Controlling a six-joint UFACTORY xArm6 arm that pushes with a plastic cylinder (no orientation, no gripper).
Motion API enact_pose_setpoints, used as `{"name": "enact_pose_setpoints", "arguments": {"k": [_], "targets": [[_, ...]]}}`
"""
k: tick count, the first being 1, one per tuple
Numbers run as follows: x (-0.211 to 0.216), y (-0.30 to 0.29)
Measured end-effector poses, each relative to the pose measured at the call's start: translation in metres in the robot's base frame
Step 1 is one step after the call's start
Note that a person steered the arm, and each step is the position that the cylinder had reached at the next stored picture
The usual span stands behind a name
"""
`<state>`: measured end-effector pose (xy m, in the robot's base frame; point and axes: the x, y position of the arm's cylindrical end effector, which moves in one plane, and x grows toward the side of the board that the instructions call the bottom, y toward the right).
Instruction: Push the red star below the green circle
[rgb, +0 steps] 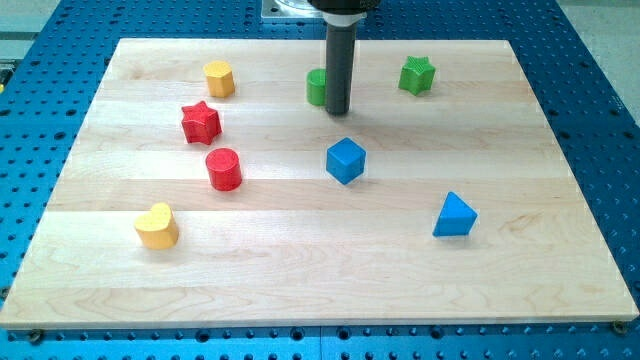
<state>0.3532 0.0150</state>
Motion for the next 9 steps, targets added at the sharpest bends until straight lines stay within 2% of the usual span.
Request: {"name": "enact_pose_setpoints", "arguments": {"k": [1,2,3,4,5,6,7,8,9], "targets": [[-0.012,-0.039],[-0.031,-0.029],[-0.032,-0.128],[-0.032,-0.187],[0.016,-0.256],[0.052,-0.214],[0.033,-0.151],[0.025,-0.213],[-0.001,-0.176]]}}
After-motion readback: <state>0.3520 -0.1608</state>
